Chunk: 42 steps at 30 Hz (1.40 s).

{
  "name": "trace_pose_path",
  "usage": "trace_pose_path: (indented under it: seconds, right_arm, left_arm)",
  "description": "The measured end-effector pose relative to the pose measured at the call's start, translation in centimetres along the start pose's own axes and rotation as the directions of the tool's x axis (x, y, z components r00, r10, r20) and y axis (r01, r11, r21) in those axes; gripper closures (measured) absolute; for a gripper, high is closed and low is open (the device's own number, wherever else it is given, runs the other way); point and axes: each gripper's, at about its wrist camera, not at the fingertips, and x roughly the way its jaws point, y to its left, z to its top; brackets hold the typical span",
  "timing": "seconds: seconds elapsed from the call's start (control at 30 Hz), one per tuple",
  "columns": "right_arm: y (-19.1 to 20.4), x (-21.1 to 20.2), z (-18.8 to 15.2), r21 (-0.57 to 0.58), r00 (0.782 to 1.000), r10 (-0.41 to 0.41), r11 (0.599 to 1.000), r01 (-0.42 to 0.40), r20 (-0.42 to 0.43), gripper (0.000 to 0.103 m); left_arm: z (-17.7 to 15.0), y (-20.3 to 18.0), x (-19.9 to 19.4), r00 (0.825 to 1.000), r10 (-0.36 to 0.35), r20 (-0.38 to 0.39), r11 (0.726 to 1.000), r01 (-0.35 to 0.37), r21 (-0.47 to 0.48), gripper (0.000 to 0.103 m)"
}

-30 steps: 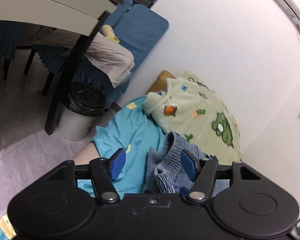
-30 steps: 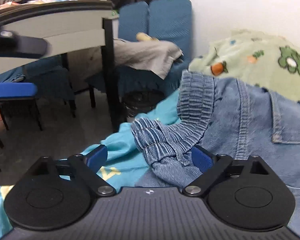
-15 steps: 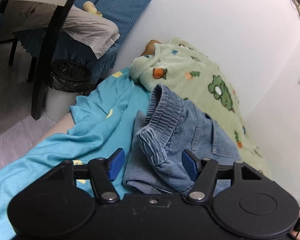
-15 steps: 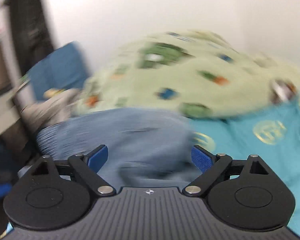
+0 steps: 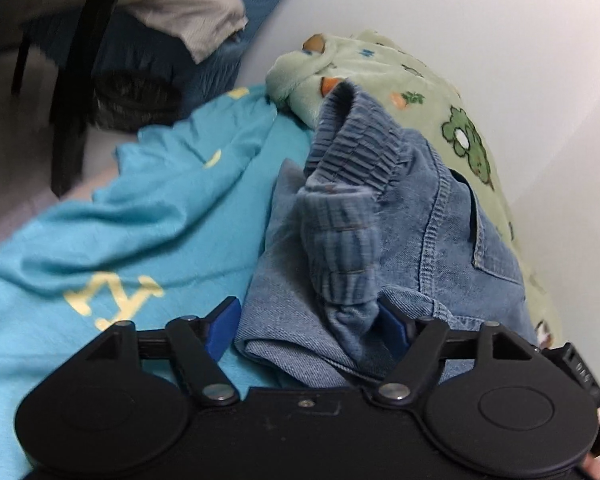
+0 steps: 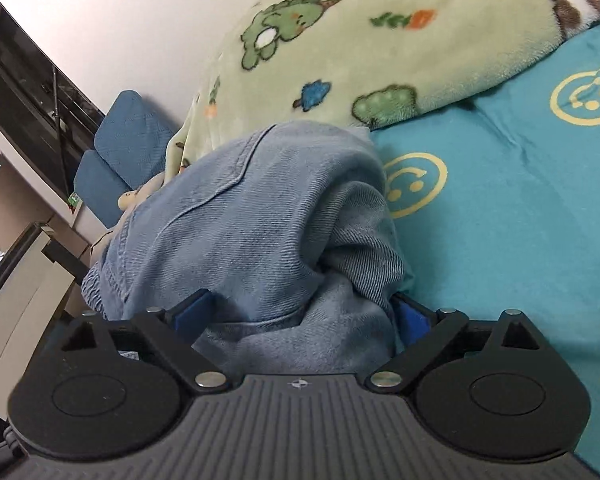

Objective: Fold clothes
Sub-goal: 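Grasp the folded jeans with both tools at the waistband and leg, then lift the folded jeans with both tools and carry them toward the wall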

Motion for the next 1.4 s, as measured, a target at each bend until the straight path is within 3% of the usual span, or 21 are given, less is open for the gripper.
trace_pose_path:
  seconds: [0.1,0.17,0.2,0.23,0.33,0.53,0.87,1.2,1.4]
  right_arm:
    - [-0.2,-0.2,0.4,0.002,0.999,-0.008,1.000,0.008,0.034,0.014]
    - [0.3,-0.5,0.5,-0.014,0.998,-0.028,0.999,0.029,0.055,0.031]
    - [0.6,-0.7,0.6,-0.028,0.997,-0.041,0.999,0.043,0.064,0.046]
    - [1.0,-0.9,0.7,-0.043,0.996,-0.053,0.997,0.057,0.074,0.054]
    - [2.1,-1.6,1.0,-0.084,0.990,-0.090,0.992,0.099,0.104,0.067]
    - [4.2,-3.5,1.7,-0.141,0.978,-0.157,0.974,0.177,0.141,0.073]
    - [5.8,-7.8,0.7,-0.102,0.950,-0.305,0.945,0.310,0.061,0.073]
    - [7.1,-16.0,-5.2,-0.086,0.938,-0.322,0.939,0.334,0.126,0.076]
    - [8.9,-20.0,-5.4,-0.098,0.941,-0.290,0.946,0.310,0.176,0.079]
  left_arm:
    - [0.2,0.3,0.3,1.000,-0.016,-0.009,0.999,0.015,-0.037,0.034]
    - [0.3,0.3,0.3,1.000,-0.019,-0.007,0.999,0.018,-0.051,0.050]
    - [0.3,0.0,0.2,1.000,-0.005,-0.003,0.999,0.005,-0.039,0.055]
    - [0.4,-0.4,0.0,1.000,0.002,0.004,1.000,-0.002,-0.026,0.064]
    - [0.7,-1.6,-1.0,0.999,0.013,0.031,1.000,-0.013,0.003,0.077]
    - [1.0,-3.7,-3.7,0.997,-0.019,0.074,1.000,0.018,0.019,0.081]
    - [-0.6,-5.3,-8.0,0.998,-0.027,0.049,0.999,0.026,0.033,0.081]
    - [-4.0,-6.0,-13.6,1.000,-0.013,0.011,0.997,0.012,0.078,0.081]
    - [-4.8,-7.4,-17.1,1.000,-0.017,0.013,0.998,0.016,0.068,0.083]
